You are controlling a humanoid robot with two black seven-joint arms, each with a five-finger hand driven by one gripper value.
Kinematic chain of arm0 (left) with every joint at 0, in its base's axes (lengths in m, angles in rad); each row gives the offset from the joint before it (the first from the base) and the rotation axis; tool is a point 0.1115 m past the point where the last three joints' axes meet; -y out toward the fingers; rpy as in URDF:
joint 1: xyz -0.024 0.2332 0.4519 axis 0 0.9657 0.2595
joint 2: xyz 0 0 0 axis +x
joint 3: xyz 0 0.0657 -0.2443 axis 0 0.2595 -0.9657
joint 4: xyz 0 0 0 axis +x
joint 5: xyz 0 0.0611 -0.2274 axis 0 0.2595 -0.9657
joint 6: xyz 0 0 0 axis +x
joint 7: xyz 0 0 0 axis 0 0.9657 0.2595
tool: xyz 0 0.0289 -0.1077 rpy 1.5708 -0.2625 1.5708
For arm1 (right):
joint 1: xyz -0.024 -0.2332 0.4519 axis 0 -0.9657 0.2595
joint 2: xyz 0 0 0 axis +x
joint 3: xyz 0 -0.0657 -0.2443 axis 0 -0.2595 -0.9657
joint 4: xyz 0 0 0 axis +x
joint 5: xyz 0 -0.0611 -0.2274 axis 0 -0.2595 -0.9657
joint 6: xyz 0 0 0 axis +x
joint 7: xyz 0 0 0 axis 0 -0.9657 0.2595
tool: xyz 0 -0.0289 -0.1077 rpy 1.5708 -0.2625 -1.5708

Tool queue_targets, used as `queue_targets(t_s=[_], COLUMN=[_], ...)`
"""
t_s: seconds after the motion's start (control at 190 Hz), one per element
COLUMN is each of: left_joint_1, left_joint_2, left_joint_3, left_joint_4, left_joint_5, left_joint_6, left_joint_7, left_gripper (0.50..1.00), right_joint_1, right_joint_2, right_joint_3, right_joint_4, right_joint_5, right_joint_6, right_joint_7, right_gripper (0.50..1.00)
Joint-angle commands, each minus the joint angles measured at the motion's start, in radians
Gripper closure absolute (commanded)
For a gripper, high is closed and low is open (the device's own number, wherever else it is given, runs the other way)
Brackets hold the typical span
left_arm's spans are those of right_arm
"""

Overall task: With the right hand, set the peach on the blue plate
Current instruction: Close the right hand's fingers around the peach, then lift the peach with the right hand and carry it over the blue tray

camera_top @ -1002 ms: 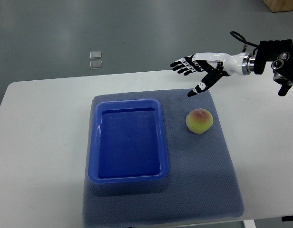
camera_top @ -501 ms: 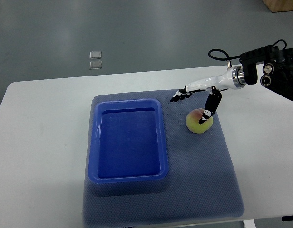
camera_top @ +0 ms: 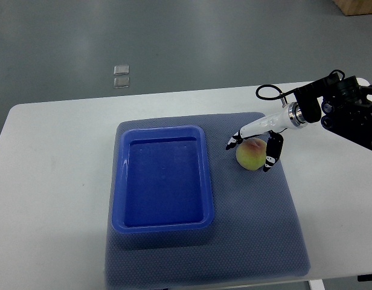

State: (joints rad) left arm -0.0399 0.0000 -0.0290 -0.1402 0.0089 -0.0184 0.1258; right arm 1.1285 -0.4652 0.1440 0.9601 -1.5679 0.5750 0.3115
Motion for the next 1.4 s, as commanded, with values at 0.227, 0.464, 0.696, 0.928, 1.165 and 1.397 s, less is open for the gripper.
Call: queue_targets(t_s=[0.227, 0.464, 0.696, 0.928, 1.165, 1.397], left_joint_1=[0.0, 0.0, 0.0, 0.0, 0.0, 0.0], left_joint_2=[0.0, 0.0, 0.0, 0.0, 0.0, 0.0], left_joint_3=[0.0, -0.002, -0.002, -0.003, -0.002, -0.005], left_joint_4=[0.001, 0.001, 0.002, 0.004, 0.004, 0.005], left_joint_5=[0.0, 0.0, 0.0, 0.0, 0.0, 0.0], left_joint_6=[0.0, 0.0, 0.0, 0.0, 0.0, 0.0], left_joint_7=[0.0, 0.0, 0.0, 0.0, 0.0, 0.0], left_gripper=[0.5, 0.5, 0.5, 0.5, 0.5, 0.5], right_joint_1=[-0.006, -0.006, -0.004, 0.022, 0.143, 0.188], right_joint_2=[0.0, 0.008, 0.02, 0.02, 0.115, 0.275], right_joint_3=[-0.001, -0.014, -0.026, -0.009, 0.034, 0.025], right_joint_4=[-0.017, -0.018, -0.024, -0.024, -0.024, -0.044], right_joint_5=[-0.007, -0.009, -0.011, 0.006, 0.098, 0.109], right_joint_6=[-0.04, -0.04, -0.058, -0.067, -0.064, -0.066], right_joint_7=[-0.002, -0.002, -0.002, 0.0, -0.003, -0.003], right_gripper=[0.617, 0.662, 0.81, 0.879, 0.879, 0.871])
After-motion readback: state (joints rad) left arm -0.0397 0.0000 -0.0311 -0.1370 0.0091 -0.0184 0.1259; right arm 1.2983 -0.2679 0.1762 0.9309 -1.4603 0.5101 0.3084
